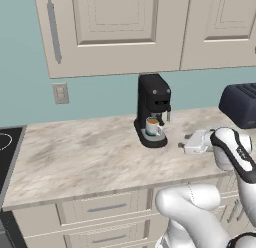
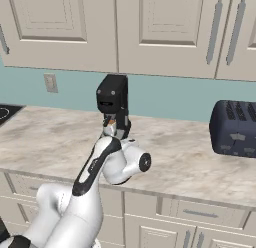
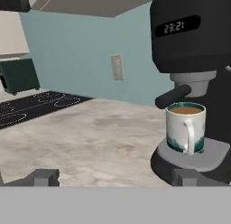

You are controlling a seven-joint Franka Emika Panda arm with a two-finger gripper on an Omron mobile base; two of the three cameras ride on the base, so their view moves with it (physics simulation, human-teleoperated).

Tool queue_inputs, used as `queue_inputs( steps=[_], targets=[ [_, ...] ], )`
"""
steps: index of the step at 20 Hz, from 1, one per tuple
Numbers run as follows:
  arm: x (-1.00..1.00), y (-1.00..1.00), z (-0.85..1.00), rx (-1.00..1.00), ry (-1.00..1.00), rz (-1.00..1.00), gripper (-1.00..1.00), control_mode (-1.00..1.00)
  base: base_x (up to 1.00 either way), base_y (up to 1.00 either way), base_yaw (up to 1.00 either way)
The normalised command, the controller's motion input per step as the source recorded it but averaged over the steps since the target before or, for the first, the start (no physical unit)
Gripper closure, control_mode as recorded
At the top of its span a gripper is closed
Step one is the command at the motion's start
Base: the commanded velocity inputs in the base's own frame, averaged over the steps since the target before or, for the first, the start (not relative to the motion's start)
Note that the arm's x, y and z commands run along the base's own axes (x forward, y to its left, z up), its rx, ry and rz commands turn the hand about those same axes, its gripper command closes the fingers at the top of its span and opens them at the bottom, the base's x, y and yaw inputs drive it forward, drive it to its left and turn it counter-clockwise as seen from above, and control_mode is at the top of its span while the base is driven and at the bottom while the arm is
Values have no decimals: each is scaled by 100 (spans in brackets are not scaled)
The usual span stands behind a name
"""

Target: Pick up the brewed coffee from the coffee machine and place it next to the breakfast plate on the dining counter.

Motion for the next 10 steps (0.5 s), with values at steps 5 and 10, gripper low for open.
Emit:
queue_inputs(
  steps=[5,10],
  targets=[
    [21,13,-5,-1,0,-1,-100,-100,0,0,0],
    [22,50,-5,-2,-1,-3,-100,-100,0,0,0]
  ],
)
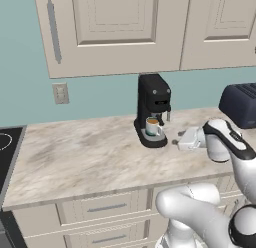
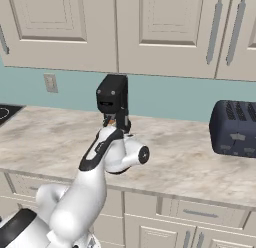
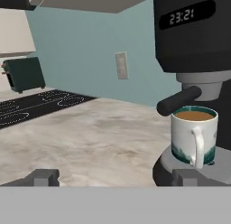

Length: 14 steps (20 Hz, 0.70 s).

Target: Pick up the brewed coffee from the coffee machine and place it next to the breakfast plate on the dining counter.

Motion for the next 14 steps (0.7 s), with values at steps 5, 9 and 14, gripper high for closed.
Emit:
queue_inputs(
  steps=[5,9,14],
  targets=[
    [17,12,-16,0,-3,0,-100,-100,0,0,0],
    [27,0,-15,0,-2,0,-100,-100,0,0,0],
    [32,0,-18,0,-3,0,-100,-100,0,0,0]
  ],
)
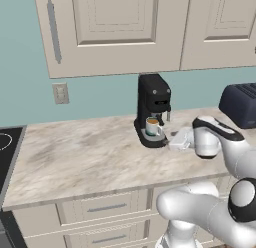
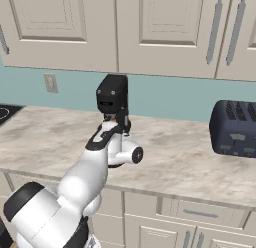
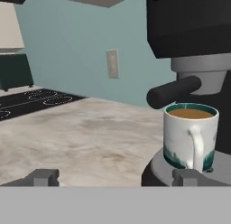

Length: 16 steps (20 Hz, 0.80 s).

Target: Pick up the brewed coffee from the coffee machine and place it next to the breakfast plate on the dining counter.

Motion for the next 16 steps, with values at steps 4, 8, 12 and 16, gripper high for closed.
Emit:
queue_inputs(
  steps=[4,8,12,16],
  targets=[
    [31,0,-16,0,-5,0,-100,-100,0,0,0],
    [24,0,-8,0,-4,0,-100,-100,0,0,0],
    [27,0,-2,0,-4,0,-100,-100,0,0,0],
    [28,0,0,0,0,0,-100,-100,0,0,0]
  ],
)
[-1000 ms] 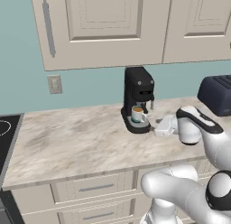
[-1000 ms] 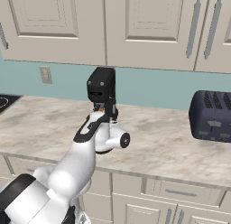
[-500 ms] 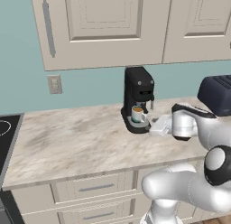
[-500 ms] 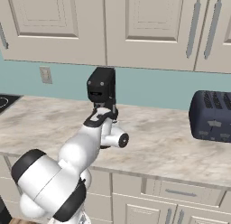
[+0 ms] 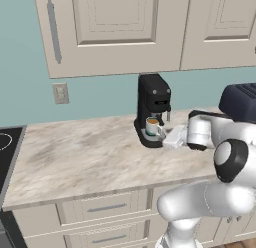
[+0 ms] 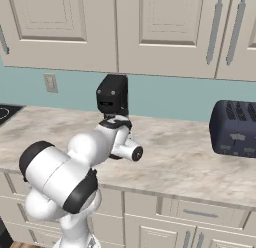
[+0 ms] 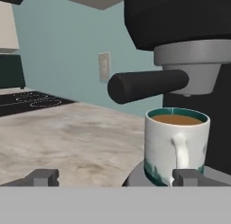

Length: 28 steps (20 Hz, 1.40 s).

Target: Pick up the brewed coffee from the coffee machine and place it next to the breakfast plate on the dining counter.

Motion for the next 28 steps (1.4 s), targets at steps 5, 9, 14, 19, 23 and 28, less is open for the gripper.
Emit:
queue_inputs(
  steps=[5,9,14,19,23,28],
  targets=[
    [23,0,0,0,0,0,-100,-100,0,0,0],
    [14,0,0,0,0,0,-100,-100,0,0,0],
    [19,0,0,0,0,0,-100,-100,0,0,0],
    [14,0,0,0,0,0,-100,-100,0,0,0],
    [8,0,0,0,0,0,-100,-100,0,0,0],
    [9,0,-1,0,0,0,-100,-100,0,0,0]
  ],
)
